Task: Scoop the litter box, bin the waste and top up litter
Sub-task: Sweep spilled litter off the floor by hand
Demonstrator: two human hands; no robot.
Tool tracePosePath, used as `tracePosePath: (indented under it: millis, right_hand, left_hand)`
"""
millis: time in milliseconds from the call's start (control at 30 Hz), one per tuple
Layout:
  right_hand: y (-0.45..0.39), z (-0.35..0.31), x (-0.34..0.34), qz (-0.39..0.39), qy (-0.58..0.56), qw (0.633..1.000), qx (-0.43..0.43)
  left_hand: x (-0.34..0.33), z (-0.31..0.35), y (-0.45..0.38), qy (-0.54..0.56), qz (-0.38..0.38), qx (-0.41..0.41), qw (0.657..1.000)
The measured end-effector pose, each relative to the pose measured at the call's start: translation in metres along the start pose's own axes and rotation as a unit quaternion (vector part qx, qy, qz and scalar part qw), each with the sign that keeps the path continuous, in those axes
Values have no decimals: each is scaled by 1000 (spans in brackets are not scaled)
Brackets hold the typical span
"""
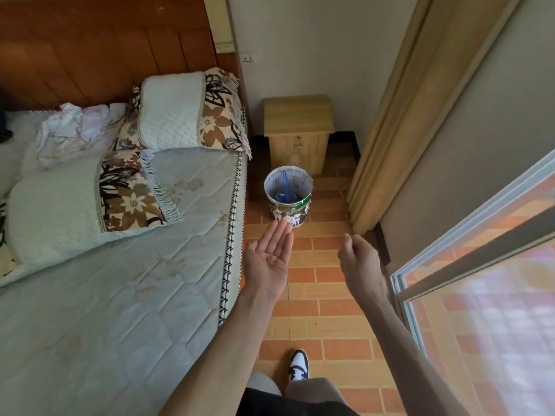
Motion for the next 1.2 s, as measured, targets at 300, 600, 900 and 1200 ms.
tracePosePath:
  millis: [300, 600, 900, 1200]
  right_hand:
    - [-99, -17, -25, -13, -33, 999, -1]
    - [-196, -35, -64, -26, -55, 998, -15]
    - [-304, -66, -116, -39, -79, 995, -51]
    - [-406, -80, -173, -60, -111, 989, -74]
  left_hand:
    - [-67, 6, -69, 7, 9, -12, 1000]
    - [-121, 31, -152, 13, 25, -5, 1000]
    - [-180, 81, -262, 17, 35, -11, 999]
    - [-230, 106, -364, 35, 62, -10, 997]
Point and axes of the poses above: each hand's wrist, its own y-axis away from the middle knuckle, its own x-axis out of the back of the hand, z = x × y, the point moved 3 cm from there along -y, towards the middle knuckle, and after that the axes turned 7 degrees about z, right-handed, at the moved point
